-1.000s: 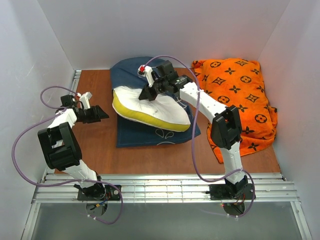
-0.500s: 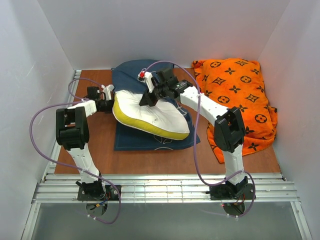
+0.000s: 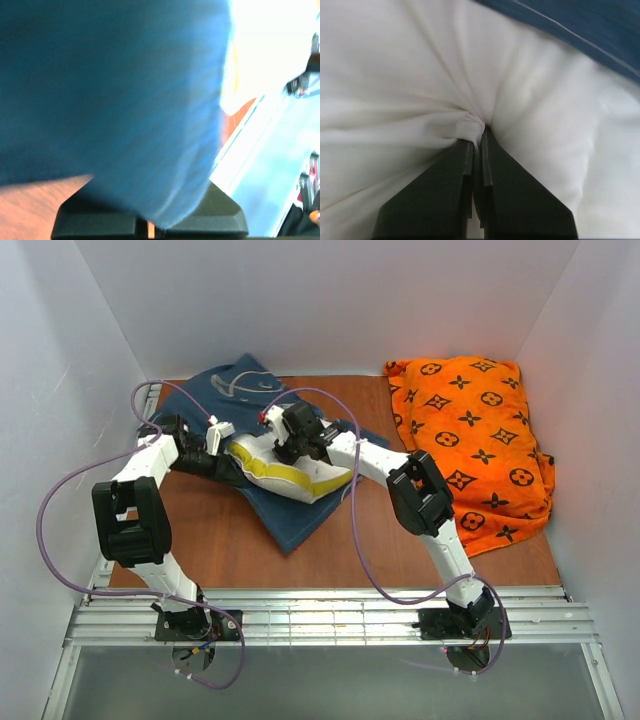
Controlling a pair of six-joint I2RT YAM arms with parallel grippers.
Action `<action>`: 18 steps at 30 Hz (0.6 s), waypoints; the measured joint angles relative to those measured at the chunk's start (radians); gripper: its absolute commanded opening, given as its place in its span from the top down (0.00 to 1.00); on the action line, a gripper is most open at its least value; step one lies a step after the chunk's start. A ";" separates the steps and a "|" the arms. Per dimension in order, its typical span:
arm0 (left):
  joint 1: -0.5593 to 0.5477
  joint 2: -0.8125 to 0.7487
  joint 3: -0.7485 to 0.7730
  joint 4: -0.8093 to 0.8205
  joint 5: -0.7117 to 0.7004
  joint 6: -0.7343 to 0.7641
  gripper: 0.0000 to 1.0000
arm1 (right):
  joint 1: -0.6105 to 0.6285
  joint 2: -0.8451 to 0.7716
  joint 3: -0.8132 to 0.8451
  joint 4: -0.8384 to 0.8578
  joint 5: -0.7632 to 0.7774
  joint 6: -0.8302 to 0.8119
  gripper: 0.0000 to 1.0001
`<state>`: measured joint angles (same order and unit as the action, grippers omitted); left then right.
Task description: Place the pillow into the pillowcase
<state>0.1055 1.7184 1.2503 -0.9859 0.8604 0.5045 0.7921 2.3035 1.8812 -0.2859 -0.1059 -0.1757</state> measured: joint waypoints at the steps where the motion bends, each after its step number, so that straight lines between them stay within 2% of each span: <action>1: 0.000 0.000 0.000 -0.033 -0.001 0.041 1.00 | -0.003 -0.003 0.015 0.007 0.029 0.008 0.99; 6: -0.029 -0.052 -0.016 -0.151 -0.022 0.178 1.00 | -0.050 -0.082 0.001 0.027 0.085 0.081 0.99; 10: -0.054 -0.064 -0.022 -0.175 -0.016 0.187 1.00 | -0.095 -0.158 -0.080 0.040 0.056 0.134 0.99; 11: -0.054 -0.063 -0.029 -0.162 -0.019 0.175 0.96 | -0.102 -0.161 -0.090 0.043 0.027 0.143 0.99; 12: -0.058 -0.063 -0.032 -0.150 -0.025 0.164 0.93 | -0.107 -0.161 -0.099 0.045 -0.003 0.143 0.76; 14: -0.073 -0.063 -0.032 -0.131 -0.045 0.133 0.87 | -0.113 -0.158 -0.119 0.031 -0.074 0.130 0.55; 15: -0.101 -0.063 -0.032 -0.121 -0.065 0.110 0.84 | -0.116 -0.158 -0.129 0.007 -0.098 0.116 0.34; 17: -0.182 -0.061 -0.033 -0.087 -0.086 0.071 0.82 | -0.130 -0.166 -0.149 -0.039 -0.143 0.084 0.15; 18: -0.250 -0.058 -0.033 -0.055 -0.099 0.047 0.82 | -0.141 -0.174 -0.162 -0.062 -0.160 0.068 0.13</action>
<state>-0.1444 1.6604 1.2171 -1.0409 0.7616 0.5514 0.6514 2.1292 1.7195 -0.3481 -0.2657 -0.1074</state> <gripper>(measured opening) 0.171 0.726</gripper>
